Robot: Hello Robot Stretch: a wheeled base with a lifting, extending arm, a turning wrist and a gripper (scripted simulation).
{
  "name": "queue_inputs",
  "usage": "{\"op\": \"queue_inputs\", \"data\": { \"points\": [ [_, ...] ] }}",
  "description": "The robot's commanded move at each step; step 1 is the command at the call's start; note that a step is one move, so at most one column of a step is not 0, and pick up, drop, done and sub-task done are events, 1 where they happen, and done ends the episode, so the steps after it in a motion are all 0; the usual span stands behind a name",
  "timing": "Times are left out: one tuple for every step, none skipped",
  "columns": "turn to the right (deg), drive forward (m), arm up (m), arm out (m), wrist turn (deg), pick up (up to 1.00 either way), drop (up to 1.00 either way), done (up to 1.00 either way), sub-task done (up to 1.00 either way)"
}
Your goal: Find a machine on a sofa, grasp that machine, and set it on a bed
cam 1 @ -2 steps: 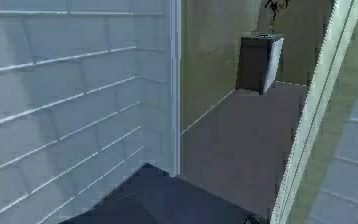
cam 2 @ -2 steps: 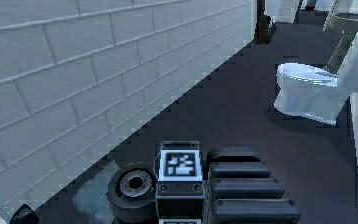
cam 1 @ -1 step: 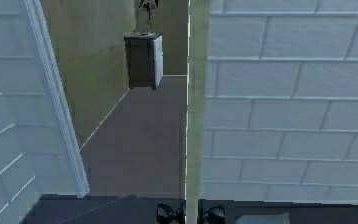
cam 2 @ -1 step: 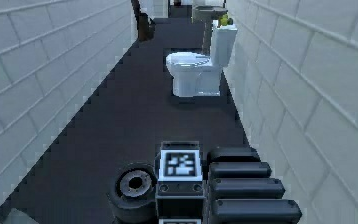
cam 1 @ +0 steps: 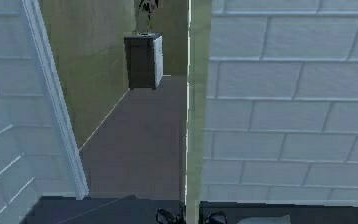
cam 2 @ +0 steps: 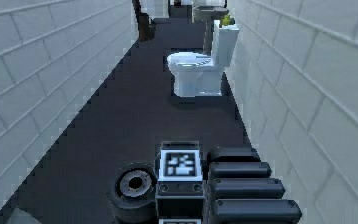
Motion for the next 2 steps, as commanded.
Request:
{"op": "queue_inputs", "data": {
  "points": [
    [-45.0,0.00,0.00,0.00,0.0,0.00,0.00,0.00,0.00],
    [-45.0,0.00,0.00,0.00,0.0,0.00,0.00,0.00,0.00]
  ]
}}
